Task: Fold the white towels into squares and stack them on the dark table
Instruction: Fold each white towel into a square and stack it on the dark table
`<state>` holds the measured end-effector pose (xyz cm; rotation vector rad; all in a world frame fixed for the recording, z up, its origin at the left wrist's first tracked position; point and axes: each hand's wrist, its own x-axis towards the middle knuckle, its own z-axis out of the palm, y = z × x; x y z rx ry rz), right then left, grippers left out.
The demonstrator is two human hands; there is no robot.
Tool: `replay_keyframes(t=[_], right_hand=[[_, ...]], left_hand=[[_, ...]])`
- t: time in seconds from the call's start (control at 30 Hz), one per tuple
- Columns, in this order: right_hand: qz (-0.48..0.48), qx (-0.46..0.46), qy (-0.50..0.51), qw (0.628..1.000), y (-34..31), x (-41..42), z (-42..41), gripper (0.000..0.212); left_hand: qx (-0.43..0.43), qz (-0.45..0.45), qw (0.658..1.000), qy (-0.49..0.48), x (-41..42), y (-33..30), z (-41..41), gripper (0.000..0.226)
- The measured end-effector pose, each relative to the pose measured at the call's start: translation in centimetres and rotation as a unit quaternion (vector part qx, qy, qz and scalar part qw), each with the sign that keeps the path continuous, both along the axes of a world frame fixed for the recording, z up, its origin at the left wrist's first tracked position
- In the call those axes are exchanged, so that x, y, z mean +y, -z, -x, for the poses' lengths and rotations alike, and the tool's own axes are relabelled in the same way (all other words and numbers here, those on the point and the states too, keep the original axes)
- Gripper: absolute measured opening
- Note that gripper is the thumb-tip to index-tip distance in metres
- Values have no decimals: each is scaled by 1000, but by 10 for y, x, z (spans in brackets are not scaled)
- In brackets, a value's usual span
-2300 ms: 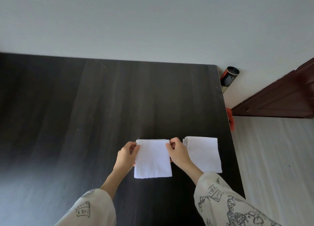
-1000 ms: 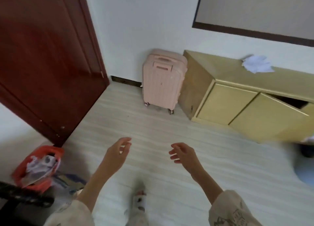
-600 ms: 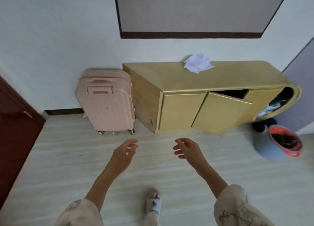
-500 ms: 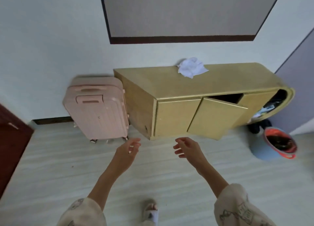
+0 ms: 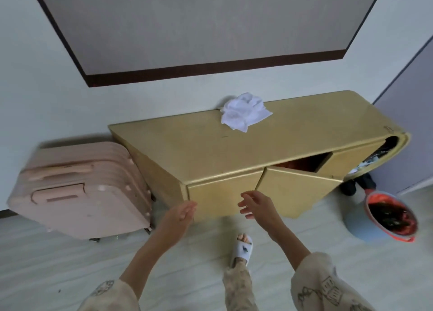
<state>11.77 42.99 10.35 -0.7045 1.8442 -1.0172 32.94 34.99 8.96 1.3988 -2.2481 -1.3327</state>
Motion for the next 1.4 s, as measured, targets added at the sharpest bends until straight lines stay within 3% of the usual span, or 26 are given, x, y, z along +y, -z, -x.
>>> replay_keyframes(t=[0.27, 0.43, 0.6, 0.87, 1.0, 1.17, 1.27, 1.4], right_hand=[[-20, -6, -37, 999, 21, -157, 144, 20], [-71, 9, -59, 996, 45, -236, 211, 20], [-121, 46, -94, 987, 74, -296, 237, 22], [-155, 163, -28, 974, 122, -371, 266, 38], [-190, 240, -124, 944, 139, -390, 269, 33], [-98, 289, -136, 943, 121, -405, 271, 18], [-5, 270, -186, 945, 92, -406, 269, 12], [92, 291, -250, 919, 44, -408, 262, 19]], left_hand=[[-50, -25, 997, -54, -133, 26, 154, 29], [-26, -47, 993, -104, -200, 32, 227, 26], [-19, -72, 987, -142, -242, 48, 254, 21], [-36, -90, 984, -153, -300, 74, 275, 19], [-56, -86, 985, -142, -321, 84, 282, 23], [-47, -60, 993, -89, -346, 83, 295, 24], [-23, 12, 998, -65, -360, 70, 312, 32], [-8, 106, 994, -38, -377, 48, 331, 52]])
